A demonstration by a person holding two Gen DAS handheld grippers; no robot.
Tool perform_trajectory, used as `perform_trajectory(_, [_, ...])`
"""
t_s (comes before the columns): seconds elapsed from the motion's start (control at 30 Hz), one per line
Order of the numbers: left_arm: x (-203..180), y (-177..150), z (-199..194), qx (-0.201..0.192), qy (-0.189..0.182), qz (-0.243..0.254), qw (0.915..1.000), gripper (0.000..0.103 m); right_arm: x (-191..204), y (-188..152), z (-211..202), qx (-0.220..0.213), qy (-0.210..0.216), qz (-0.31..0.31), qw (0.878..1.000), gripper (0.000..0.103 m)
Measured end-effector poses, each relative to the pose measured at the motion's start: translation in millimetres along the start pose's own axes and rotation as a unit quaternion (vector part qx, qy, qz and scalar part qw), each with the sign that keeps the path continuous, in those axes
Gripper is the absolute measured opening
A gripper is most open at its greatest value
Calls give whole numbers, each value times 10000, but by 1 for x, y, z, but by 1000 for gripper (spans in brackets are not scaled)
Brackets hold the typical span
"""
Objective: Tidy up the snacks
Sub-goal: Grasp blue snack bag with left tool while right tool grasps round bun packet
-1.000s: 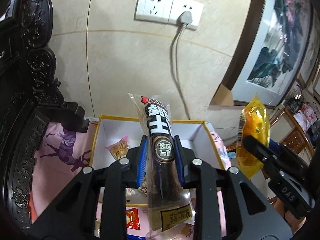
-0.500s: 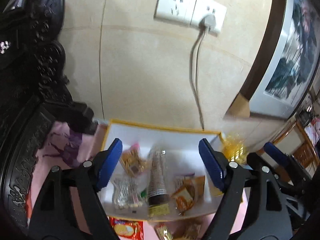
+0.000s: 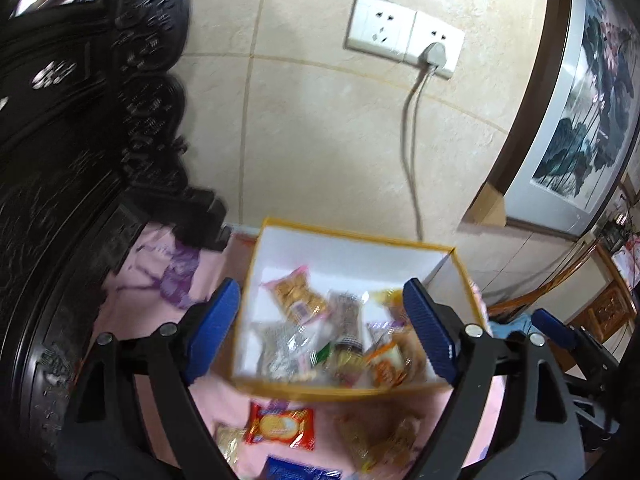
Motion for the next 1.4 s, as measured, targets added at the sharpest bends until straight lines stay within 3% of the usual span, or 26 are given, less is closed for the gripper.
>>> perform_trajectory(0.3, [46, -72, -37, 540, 330, -177, 9978, 87, 9, -85, -28, 886, 93, 234, 9957, 69])
perform_trajectory(0.57, [75, -140, -71, 1181, 604, -264, 9908, 87, 24, -165, -37, 1903, 345, 555, 9795, 69])
perform_trajectory(0.73, [92, -154, -91, 1274, 712, -429, 9884, 87, 47, -193, -25, 2372, 627, 537, 9679, 69])
perform_trajectory(0.93, [100, -154, -107, 1194, 763, -498, 9887, 87, 67, -226, 1, 2882, 435, 109, 9565, 69])
perform_trajectory(1.1, [110, -156, -116, 1154, 851, -594, 9879, 87, 63, -230, -4, 2864, 387, 34, 9573, 53])
perform_trajectory(1.23, [111, -164, -113, 1273, 830, -598, 9866, 87, 50, -229, -19, 2787, 254, 8, 9600, 50])
perform_trajectory(1.4, [82, -177, -94, 1503, 494, -213, 9872, 87, 25, -234, -32, 2815, 140, 401, 9586, 51])
Point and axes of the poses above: each gripper's, at about its wrist camera, not at the fingertips, and z roughly the way its jaws point, x to its left, y to its top, the point moved 3 cm from there along z, roughly the way its jaws point, and after that the axes turned 10 degrees about -x, right-handed, at the moved point
